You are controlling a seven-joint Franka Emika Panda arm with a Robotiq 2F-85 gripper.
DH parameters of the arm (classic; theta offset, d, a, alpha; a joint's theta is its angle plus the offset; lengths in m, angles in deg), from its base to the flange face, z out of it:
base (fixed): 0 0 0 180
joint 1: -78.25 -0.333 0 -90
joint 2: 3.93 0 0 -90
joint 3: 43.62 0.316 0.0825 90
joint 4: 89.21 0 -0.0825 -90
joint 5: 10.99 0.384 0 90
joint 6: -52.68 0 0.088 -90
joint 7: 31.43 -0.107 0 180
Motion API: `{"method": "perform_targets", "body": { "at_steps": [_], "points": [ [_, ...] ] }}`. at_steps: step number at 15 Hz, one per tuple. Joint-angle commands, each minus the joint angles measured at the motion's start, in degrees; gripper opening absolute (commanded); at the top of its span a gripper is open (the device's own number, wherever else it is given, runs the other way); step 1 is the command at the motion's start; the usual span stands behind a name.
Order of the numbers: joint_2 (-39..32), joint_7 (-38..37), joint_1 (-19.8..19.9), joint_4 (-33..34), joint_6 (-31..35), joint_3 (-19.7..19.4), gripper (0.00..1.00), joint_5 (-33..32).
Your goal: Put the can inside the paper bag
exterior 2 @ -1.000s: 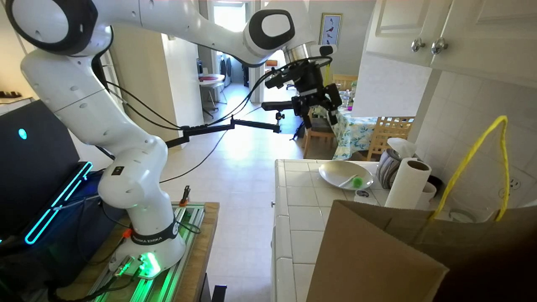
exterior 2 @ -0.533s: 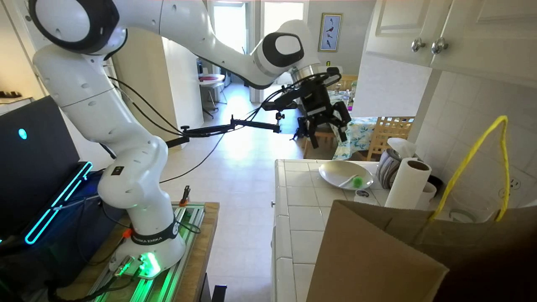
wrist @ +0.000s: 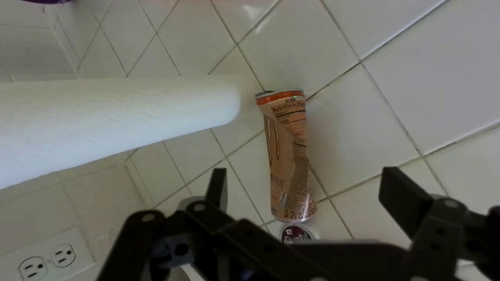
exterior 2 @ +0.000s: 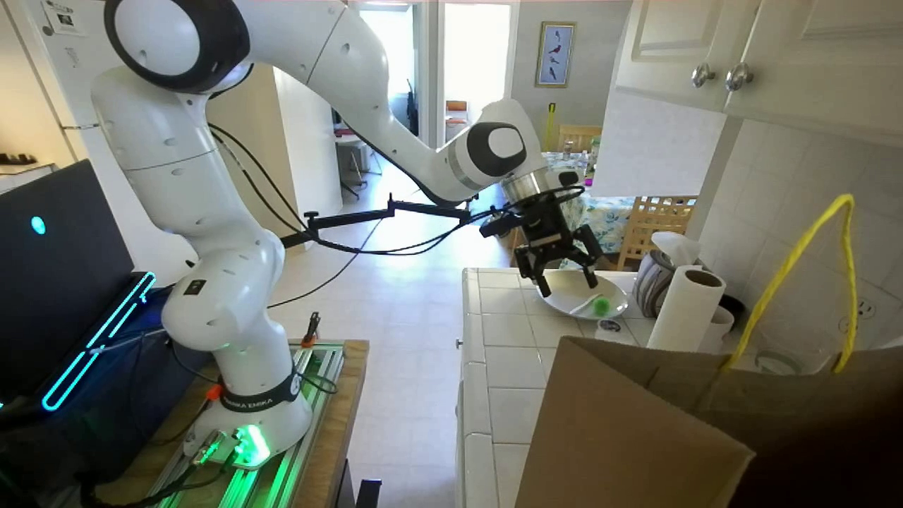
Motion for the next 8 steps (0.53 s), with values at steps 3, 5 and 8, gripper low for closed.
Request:
{"method": "perform_targets", "body": {
  "at_steps": [3,5,8],
  "points": [
    [-5.0,-9.6,2.0,-1.3,7.4,-1.8,1.0,-11.9],
    [-6.5,-13.1,2.1,-1.3,9.1,-2.5,1.0,-14.5],
    [-8.7,-17.5,1.9,-0.9,11.0,-3.0,1.0,-17.6]
  ]
}}
